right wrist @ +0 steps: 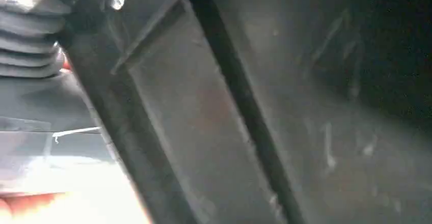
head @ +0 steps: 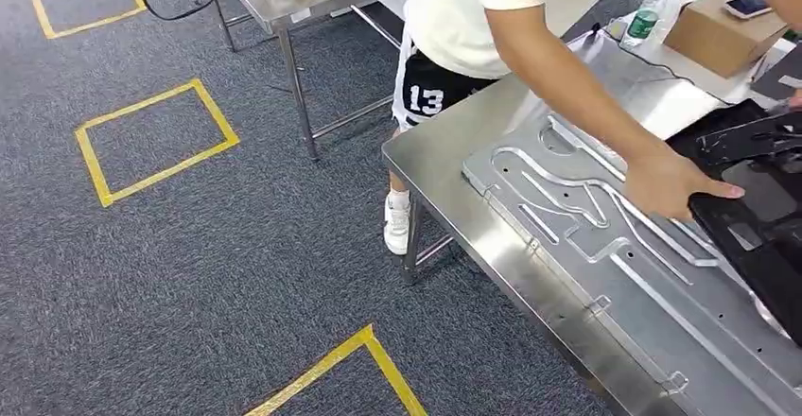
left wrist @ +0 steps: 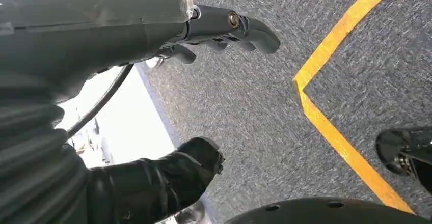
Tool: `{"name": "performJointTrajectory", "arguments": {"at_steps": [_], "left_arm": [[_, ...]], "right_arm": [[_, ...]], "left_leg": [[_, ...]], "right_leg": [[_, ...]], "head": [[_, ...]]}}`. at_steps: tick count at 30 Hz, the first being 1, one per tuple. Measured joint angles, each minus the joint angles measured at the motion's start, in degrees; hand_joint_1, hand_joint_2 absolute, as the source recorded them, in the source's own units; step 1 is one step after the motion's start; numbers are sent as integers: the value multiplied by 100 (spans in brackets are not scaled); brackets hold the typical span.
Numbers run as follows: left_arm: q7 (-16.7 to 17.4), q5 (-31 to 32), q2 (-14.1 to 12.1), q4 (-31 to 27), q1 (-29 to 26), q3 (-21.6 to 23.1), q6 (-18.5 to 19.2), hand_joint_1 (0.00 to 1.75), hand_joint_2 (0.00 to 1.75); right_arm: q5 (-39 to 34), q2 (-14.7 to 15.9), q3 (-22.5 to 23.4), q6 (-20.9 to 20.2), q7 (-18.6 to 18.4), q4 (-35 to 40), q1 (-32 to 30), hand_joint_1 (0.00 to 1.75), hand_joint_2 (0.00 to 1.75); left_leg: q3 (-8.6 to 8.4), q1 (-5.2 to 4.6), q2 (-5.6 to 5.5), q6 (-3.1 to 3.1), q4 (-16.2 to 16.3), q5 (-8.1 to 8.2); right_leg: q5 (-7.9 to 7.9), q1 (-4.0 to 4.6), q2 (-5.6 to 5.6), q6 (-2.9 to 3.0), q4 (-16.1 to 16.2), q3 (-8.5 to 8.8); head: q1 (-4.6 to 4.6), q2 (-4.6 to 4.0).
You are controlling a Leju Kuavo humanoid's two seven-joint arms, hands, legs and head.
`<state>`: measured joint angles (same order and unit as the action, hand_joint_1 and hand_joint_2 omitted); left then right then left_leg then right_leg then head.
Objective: Take the parts from the cabinet and place them on the table.
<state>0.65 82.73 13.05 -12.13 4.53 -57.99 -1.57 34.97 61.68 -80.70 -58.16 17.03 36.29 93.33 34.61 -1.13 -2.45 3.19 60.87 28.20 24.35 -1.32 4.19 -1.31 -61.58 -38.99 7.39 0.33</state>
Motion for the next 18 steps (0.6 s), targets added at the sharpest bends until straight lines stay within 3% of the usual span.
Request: {"name": "performJointTrajectory", "arguments": {"at_steps": [5, 18], "left_arm": [[2, 9, 2, 0, 2, 0, -9, 0, 175], [-2, 18, 4, 0, 1, 2, -11, 0, 175]], "right_arm": [[11, -304, -2, 2, -94, -239, -87, 0, 0], [-103, -695, -2, 173, -127, -678, -95, 0, 0]], "left_leg": [[-5, 0, 20, 3, -7, 2], [-15, 7, 27, -12, -10, -7]], "right_leg": [[-7, 1, 17, 11, -1, -5], [-15, 8, 23, 19, -1, 5]], "head": [[0, 0], [0, 0]]}}
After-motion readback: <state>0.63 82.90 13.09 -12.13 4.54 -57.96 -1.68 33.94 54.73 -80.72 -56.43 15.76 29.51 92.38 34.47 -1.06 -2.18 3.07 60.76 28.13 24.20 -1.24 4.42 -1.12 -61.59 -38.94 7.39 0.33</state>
